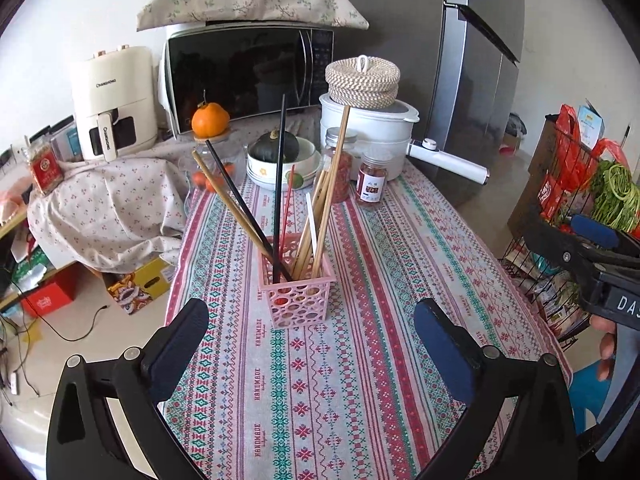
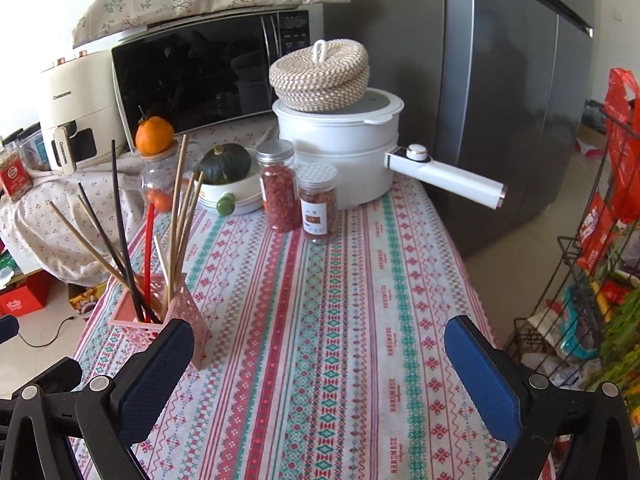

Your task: Organize utensils

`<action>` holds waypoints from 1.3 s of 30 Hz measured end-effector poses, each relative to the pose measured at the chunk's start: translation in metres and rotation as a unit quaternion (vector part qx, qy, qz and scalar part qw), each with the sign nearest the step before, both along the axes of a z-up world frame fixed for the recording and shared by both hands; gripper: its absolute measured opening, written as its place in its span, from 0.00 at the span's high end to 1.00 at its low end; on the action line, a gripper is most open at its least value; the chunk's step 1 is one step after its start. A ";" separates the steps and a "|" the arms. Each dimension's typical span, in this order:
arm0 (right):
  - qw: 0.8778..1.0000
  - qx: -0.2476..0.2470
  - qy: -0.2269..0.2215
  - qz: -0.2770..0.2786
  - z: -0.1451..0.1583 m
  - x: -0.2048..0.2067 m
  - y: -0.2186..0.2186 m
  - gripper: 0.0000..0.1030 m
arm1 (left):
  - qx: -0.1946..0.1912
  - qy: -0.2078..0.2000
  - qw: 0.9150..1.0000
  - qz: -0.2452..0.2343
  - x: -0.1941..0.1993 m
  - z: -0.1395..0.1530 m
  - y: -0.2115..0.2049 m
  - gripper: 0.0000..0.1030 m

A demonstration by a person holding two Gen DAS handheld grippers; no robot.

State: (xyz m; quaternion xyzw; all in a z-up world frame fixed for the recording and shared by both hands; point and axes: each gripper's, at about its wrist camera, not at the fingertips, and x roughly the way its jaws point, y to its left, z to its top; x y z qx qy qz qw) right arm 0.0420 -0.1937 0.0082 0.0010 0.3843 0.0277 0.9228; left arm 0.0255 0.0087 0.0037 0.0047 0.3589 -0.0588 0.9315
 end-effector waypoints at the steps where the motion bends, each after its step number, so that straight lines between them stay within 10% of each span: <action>1: 1.000 -0.002 -0.003 0.001 0.002 -0.003 0.001 0.00 | 0.000 -0.003 1.000 0.001 -0.001 0.002 -0.001 0.00; 39: 1.000 0.000 0.000 -0.004 0.003 -0.008 0.001 0.00 | 0.005 -0.002 1.000 0.003 0.000 0.001 -0.007 0.00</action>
